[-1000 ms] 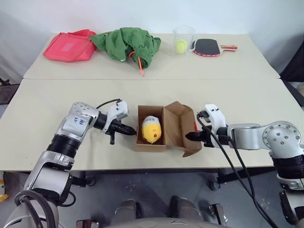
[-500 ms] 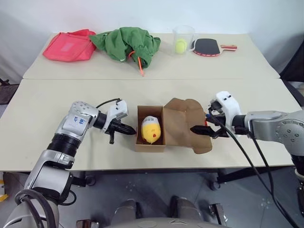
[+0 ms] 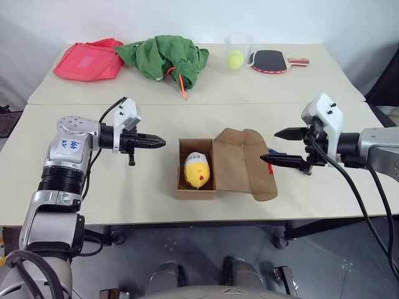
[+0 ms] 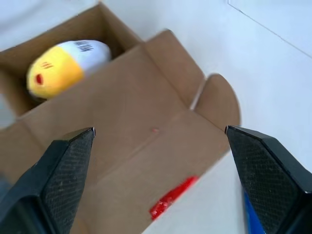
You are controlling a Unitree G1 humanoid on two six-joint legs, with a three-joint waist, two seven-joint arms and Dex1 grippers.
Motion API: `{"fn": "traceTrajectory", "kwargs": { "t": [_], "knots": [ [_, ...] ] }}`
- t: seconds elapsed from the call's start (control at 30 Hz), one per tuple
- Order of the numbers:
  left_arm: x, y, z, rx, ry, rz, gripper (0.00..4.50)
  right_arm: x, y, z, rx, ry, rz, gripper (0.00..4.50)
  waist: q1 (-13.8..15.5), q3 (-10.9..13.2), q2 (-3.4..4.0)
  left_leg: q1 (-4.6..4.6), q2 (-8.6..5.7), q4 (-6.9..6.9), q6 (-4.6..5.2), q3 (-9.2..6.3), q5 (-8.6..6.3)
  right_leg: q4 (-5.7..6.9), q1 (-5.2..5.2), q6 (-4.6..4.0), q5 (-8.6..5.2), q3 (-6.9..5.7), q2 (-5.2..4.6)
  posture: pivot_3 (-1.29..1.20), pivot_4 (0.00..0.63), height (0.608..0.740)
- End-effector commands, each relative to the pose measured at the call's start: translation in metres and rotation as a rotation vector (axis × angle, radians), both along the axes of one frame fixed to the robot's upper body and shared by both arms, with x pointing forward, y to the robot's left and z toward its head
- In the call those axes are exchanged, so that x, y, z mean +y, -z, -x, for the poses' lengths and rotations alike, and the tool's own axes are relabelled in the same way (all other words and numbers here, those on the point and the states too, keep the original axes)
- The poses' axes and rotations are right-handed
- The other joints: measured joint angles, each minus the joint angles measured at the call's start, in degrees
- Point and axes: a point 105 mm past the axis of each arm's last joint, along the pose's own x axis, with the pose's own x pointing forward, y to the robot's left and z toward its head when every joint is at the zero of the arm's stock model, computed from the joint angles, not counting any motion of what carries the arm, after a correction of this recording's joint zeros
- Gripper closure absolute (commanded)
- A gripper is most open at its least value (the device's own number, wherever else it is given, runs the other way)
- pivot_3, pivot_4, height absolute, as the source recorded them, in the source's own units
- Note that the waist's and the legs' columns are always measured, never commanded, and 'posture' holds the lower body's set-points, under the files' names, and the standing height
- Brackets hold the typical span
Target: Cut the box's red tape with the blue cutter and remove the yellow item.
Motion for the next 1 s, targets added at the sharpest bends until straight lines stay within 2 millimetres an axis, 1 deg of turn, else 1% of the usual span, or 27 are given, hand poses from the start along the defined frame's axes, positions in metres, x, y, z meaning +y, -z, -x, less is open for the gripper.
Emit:
{"fn": "traceTrajectory", "kwargs": {
  "t": [0.03,0.07,0.1,0.2,0.3,0.37,0.4,0.43,0.47,0.6,0.67,0.77,0.83,0.9,1.0],
  "knots": [
    [-0.009,-0.045,0.011,-0.050,0.069,0.064,3.35,0.013,-0.020,0.016,-0.089,-0.112,0.006,0.00,0.01,0.02,-0.03,-0.01,-0.01,0.00,0.00,0.00,0.00,0.00,-0.01,0.00,0.00,0.00,0.00,0.00,0.150,0.740],
    [-0.012,-0.053,0.015,-0.049,0.092,0.079,3.06,0.016,-0.021,0.021,-0.095,-0.148,0.004,0.00,0.03,0.03,-0.05,-0.01,-0.01,0.00,0.00,0.00,0.00,0.00,-0.01,0.00,0.00,-0.01,0.01,0.00,0.150,0.740],
    [-0.014,-0.056,0.018,-0.049,0.118,0.074,2.89,0.019,-0.022,0.025,-0.098,-0.174,-0.003,0.00,0.10,0.04,-0.06,-0.01,0.00,0.00,0.00,-0.01,0.00,0.01,-0.01,0.00,0.00,-0.01,0.01,0.00,0.150,0.740],
    [-0.020,-0.058,0.026,-0.054,0.193,0.010,2.16,0.023,-0.021,0.034,-0.126,-0.239,0.002,0.00,0.14,0.04,-0.06,-0.01,-0.03,-0.01,-0.01,-0.01,0.00,-0.01,0.00,0.00,0.00,-0.02,0.01,0.00,0.150,0.740],
    [-0.031,-0.063,0.030,-0.080,0.257,-0.026,1.28,0.019,-0.018,0.039,-0.144,-0.264,0.020,0.00,0.38,0.04,-0.06,0.04,-0.04,-0.01,-0.02,-0.01,0.00,-0.01,0.06,0.01,0.00,-0.02,0.03,0.00,0.150,0.740],
    [-0.039,-0.063,0.028,-0.120,0.284,-0.051,0.67,0.016,-0.016,0.040,-0.158,-0.265,0.016,0.00,0.61,0.05,-0.07,0.04,-0.04,0.04,-0.02,0.01,0.00,-0.02,0.07,0.00,0.00,0.00,0.03,0.00,0.150,0.740],
    [-0.047,-0.064,0.026,-0.149,0.295,-0.059,0.50,0.014,-0.016,0.041,-0.171,-0.268,0.001,0.00,0.68,0.05,-0.08,0.04,-0.04,0.06,-0.02,0.00,0.00,-0.02,0.08,0.00,0.00,0.00,0.03,0.00,0.150,0.740],
    [-0.055,-0.064,0.025,-0.152,0.314,-0.061,0.16,0.012,-0.014,0.042,-0.176,-0.267,-0.013,0.00,0.84,0.07,-0.11,0.03,-0.04,0.08,-0.02,0.00,-0.01,-0.01,0.08,0.00,0.00,0.00,0.03,0.00,0.150,0.740],
    [-0.061,-0.062,0.025,-0.156,0.333,-0.068,0.04,0.010,-0.012,0.043,-0.180,-0.265,-0.024,0.00,0.93,0.12,-0.19,0.02,-0.05,0.09,-0.02,-0.03,-0.01,-0.01,0.09,0.01,0.00,-0.01,0.03,0.00,0.150,0.740],
    [-0.086,-0.053,0.030,-0.133,0.454,-0.113,0.04,0.003,-0.001,0.047,-0.190,-0.253,-0.026,0.00,0.79,0.14,-0.24,0.01,-0.08,0.11,-0.02,-0.04,-0.01,-0.03,0.12,0.01,0.00,-0.03,0.03,0.00,0.150,0.740],
    [-0.094,-0.049,0.030,-0.126,0.484,-0.142,0.04,0.003,0.000,0.048,-0.203,-0.244,-0.029,0.00,0.72,0.14,-0.24,0.02,-0.07,0.10,-0.02,-0.03,-0.01,-0.01,0.11,0.01,0.00,-0.03,0.05,0.00,0.150,0.740],
    [-0.097,-0.033,0.022,-0.121,0.494,-0.298,0.04,0.005,-0.004,0.048,-0.235,-0.216,-0.050,0.00,0.51,0.14,-0.24,0.04,-0.05,0.11,-0.03,-0.03,0.00,0.00,0.10,0.01,0.00,-0.01,0.06,0.00,0.150,0.740],
    [-0.097,-0.026,0.019,-0.129,0.520,-0.383,0.04,0.006,-0.005,0.050,-0.248,-0.195,-0.057,0.00,0.59,0.14,-0.24,0.05,-0.04,0.10,-0.03,-0.02,0.00,0.01,0.10,0.00,0.00,0.00,0.07,0.00,0.150,0.740],
    [-0.097,-0.018,0.023,-0.142,0.593,-0.488,0.04,0.005,-0.005,0.053,-0.264,-0.164,-0.062,0.00,0.69,0.15,-0.25,0.04,-0.04,0.10,-0.03,-0.03,0.00,-0.02,0.09,0.00,0.00,0.00,0.07,0.00,0.150,0.740],
    [-0.095,-0.006,0.023,-0.146,0.641,-0.578,0.04,0.006,-0.004,0.055,-0.276,-0.140,-0.066,0.00,0.87,0.15,-0.25,0.01,-0.05,0.11,-0.02,-0.06,0.00,-0.05,0.10,0.00,0.00,-0.01,0.06,0.00,0.150,0.740]
  ]
}}
